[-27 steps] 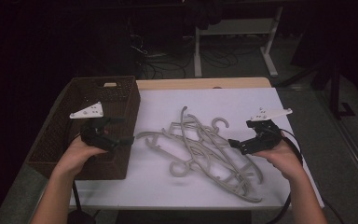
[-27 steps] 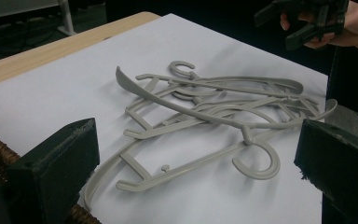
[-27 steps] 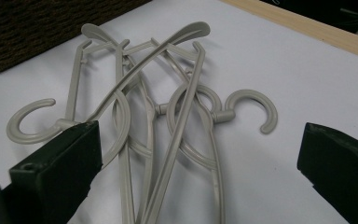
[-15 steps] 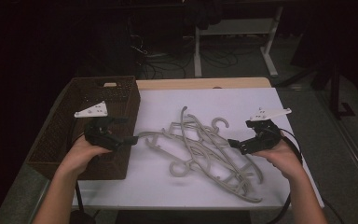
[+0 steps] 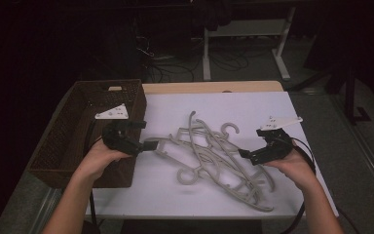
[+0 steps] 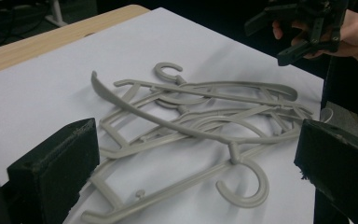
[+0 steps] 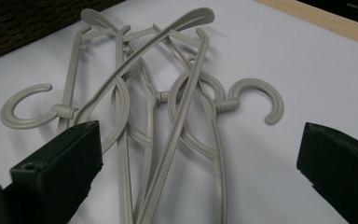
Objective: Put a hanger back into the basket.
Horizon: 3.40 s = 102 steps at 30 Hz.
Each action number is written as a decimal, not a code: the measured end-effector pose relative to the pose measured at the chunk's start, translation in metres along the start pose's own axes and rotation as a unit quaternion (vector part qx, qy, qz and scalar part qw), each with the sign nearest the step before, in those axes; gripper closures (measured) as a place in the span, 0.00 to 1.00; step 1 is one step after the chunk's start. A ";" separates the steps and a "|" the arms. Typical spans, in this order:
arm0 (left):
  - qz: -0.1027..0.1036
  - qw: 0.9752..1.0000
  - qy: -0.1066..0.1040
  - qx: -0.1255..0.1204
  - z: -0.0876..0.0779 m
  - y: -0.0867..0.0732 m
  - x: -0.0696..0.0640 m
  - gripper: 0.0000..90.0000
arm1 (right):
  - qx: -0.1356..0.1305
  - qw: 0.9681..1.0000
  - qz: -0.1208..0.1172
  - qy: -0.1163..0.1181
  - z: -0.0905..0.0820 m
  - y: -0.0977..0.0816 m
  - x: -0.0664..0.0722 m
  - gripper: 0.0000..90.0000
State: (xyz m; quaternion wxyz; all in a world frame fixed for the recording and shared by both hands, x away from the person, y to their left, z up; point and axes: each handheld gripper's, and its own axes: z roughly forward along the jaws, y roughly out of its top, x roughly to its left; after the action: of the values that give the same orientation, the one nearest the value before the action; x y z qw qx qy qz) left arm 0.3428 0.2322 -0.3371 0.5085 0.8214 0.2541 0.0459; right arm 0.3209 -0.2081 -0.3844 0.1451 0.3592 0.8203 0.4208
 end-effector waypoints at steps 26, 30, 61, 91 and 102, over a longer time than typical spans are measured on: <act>0.005 0.999 0.034 0.033 0.085 0.027 -0.016 0.00 | -0.007 1.000 0.005 -0.002 -0.005 0.000 -0.004 0.00; 0.005 0.997 0.052 0.049 0.103 0.023 -0.012 0.04 | -0.007 1.000 0.006 -0.004 -0.006 0.000 -0.004 0.00; -0.070 0.975 0.134 0.166 0.187 -0.011 0.021 0.47 | -0.007 1.000 0.003 -0.003 -0.006 0.002 -0.003 0.00; -0.030 0.981 0.117 0.150 0.184 0.020 0.010 0.91 | -0.009 1.000 0.006 -0.006 -0.006 0.002 -0.005 0.00; 0.023 0.982 0.086 0.165 0.239 0.067 0.024 0.91 | -0.010 1.000 0.003 -0.005 -0.006 0.003 -0.005 0.00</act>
State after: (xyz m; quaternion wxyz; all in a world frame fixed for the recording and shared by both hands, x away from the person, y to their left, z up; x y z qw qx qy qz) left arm 0.4681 0.0260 -0.3986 0.3414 0.8923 0.2826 0.0858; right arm 0.3225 -0.2142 -0.3789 0.1511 0.3622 0.8142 0.4278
